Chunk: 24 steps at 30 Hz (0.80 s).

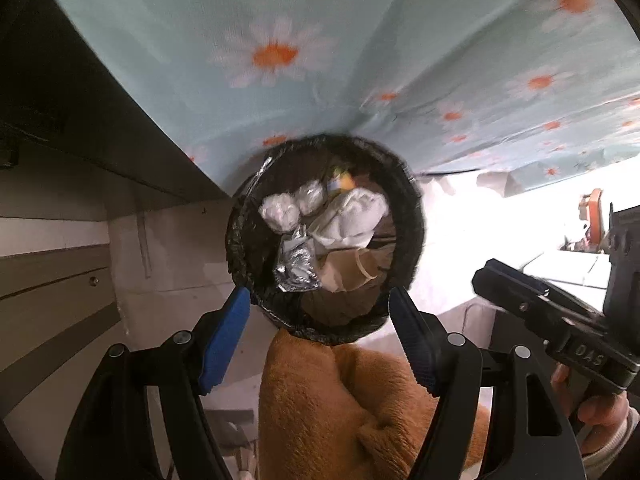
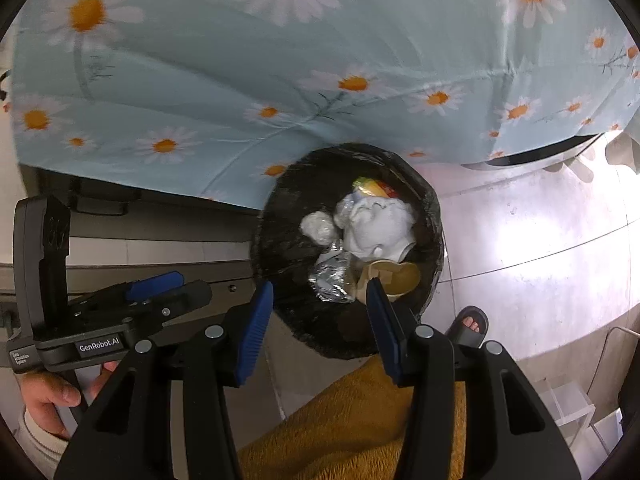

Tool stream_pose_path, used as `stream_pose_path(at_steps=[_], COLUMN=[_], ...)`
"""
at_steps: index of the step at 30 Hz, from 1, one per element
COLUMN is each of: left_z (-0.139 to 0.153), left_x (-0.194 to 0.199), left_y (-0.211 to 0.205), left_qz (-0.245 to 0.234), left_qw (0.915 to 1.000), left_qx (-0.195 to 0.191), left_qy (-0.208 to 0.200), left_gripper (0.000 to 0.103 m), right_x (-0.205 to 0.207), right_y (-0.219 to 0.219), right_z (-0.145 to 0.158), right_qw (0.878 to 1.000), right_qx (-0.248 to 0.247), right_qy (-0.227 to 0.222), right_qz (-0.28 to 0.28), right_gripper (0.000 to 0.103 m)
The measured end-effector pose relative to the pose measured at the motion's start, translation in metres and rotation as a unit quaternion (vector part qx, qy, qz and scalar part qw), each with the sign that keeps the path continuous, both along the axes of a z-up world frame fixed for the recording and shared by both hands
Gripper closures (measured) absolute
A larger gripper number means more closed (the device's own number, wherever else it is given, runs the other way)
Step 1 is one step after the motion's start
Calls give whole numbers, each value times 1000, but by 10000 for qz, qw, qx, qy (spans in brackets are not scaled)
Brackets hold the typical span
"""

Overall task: Collect trash
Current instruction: 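Open the left tool to drop the plastic bag while the right tool releases the towel, then raise both tools back up toward the counter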

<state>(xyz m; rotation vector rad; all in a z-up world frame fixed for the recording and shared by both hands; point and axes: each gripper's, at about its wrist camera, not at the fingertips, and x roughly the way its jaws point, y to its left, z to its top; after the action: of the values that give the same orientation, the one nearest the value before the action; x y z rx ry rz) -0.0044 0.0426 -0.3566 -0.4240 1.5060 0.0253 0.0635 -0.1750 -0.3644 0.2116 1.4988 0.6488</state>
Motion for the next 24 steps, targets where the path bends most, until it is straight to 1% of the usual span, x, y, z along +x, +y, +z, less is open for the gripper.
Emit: stream_pose_path(at_steps=[2,4,7,11,13,15,16,17,19,22,24], left_z=[21,37,61,88,103,117,124,130,145,166,178], left_x=[-6,-10,-16,-18,-18,-16,-15,-15,-15,-14,-12], left_y=[-1,-1,1,-3,-5,-6,-7,-6,-5,-4,-4], left_qz=[-1,-3,31,-161,-241,-279,-315,-340,-383,-390,-454], left_qw=[9998,9993,9984,9965,9954,9938,9931,9925,9897,9849,9821], left_qx=[-15,42,-1,-110,-133,-184,-172,-166,-202,-126,-180], left_qy=[-213,-365,-569,-807,-917,-1063,-1118,-1166,-1368,-1680,-1818], left_gripper=[33,33,33,33,33,33,33,33,33,33,33], right_x=[-2,-5,-10,-15,-18,-18,-19,-18,-19,-19,-17], right_y=[-1,-1,-3,-10,-13,-16,-18,-20,-23,-22,-22], right_z=[12,28,52,83,99,114,125,131,151,174,191], right_qw=[9999,9995,9980,9954,9934,9918,9907,9897,9861,9814,9778], right_qx=[108,227,328,414,425,409,400,430,516,583,652], right_qy=[-35,-221,-533,-855,-1060,-1203,-1299,-1362,-1578,-1831,-1988], right_qz=[-11,37,131,123,134,127,103,94,79,15,-54], right_gripper=[54,54,54,53,51,51,48,38,37,37,37])
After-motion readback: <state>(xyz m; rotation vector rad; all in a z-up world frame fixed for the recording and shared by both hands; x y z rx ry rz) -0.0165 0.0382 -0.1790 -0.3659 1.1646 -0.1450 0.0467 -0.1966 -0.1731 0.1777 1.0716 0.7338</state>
